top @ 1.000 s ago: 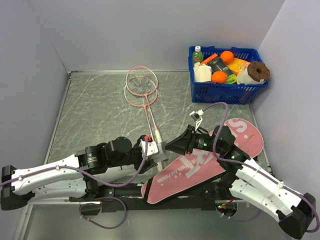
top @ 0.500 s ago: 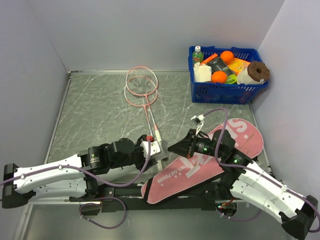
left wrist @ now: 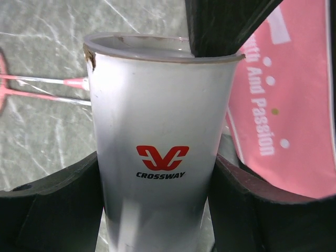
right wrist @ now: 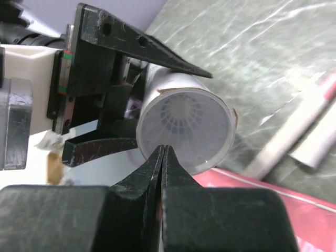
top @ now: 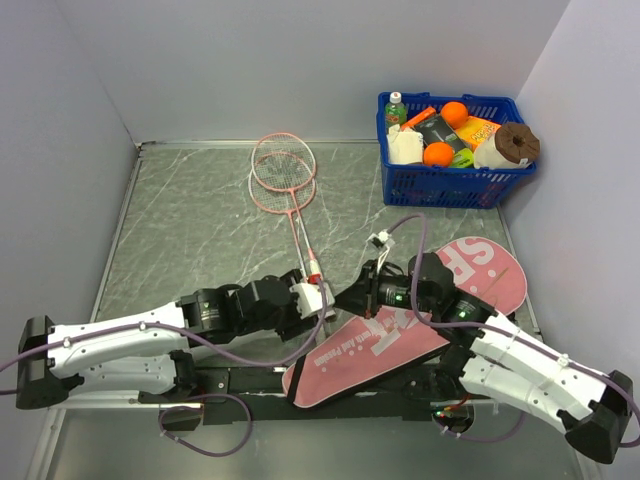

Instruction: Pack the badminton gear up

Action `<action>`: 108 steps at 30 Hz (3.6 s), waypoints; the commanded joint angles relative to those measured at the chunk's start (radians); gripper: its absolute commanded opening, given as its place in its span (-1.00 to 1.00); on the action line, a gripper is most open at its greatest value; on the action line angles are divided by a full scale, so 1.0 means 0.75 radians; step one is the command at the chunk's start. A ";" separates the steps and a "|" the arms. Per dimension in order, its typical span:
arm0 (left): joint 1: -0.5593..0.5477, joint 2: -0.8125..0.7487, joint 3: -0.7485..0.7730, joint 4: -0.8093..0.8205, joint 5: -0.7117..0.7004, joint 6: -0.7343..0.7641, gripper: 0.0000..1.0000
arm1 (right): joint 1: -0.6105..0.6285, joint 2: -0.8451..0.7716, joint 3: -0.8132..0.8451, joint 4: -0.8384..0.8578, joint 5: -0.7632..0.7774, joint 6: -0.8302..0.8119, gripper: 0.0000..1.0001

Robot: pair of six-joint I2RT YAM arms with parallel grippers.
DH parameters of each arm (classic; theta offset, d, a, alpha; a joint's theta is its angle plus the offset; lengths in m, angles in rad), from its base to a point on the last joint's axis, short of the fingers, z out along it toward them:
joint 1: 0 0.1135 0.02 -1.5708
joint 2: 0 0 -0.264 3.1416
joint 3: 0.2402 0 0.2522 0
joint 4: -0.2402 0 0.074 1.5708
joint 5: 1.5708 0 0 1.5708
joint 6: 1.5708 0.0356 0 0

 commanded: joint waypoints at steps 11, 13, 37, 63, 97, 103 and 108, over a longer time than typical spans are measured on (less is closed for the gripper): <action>0.389 0.173 0.183 0.265 -0.294 0.276 -0.98 | 0.044 -0.087 0.246 -0.485 0.809 -0.108 -1.00; 0.485 0.228 0.226 0.285 -0.280 0.315 -0.98 | 0.044 -0.080 0.228 -0.471 0.836 -0.093 -1.00; 1.549 1.208 0.618 0.357 -0.456 0.125 -0.41 | 0.042 0.130 0.072 -0.215 0.624 -0.005 -0.43; 0.806 0.446 0.537 0.073 -0.415 -0.127 0.93 | -0.115 0.186 0.046 -0.446 0.881 0.052 0.08; 0.005 0.096 -0.042 0.148 -0.247 -0.683 0.93 | -0.242 0.638 0.156 -0.922 0.981 0.643 0.31; -0.003 0.035 -0.087 0.173 -0.239 -0.663 0.93 | -0.244 0.582 0.283 -1.023 1.057 0.645 0.32; -0.007 0.012 -0.095 0.175 -0.241 -0.661 0.93 | -0.242 0.764 0.381 -1.045 1.055 0.659 0.32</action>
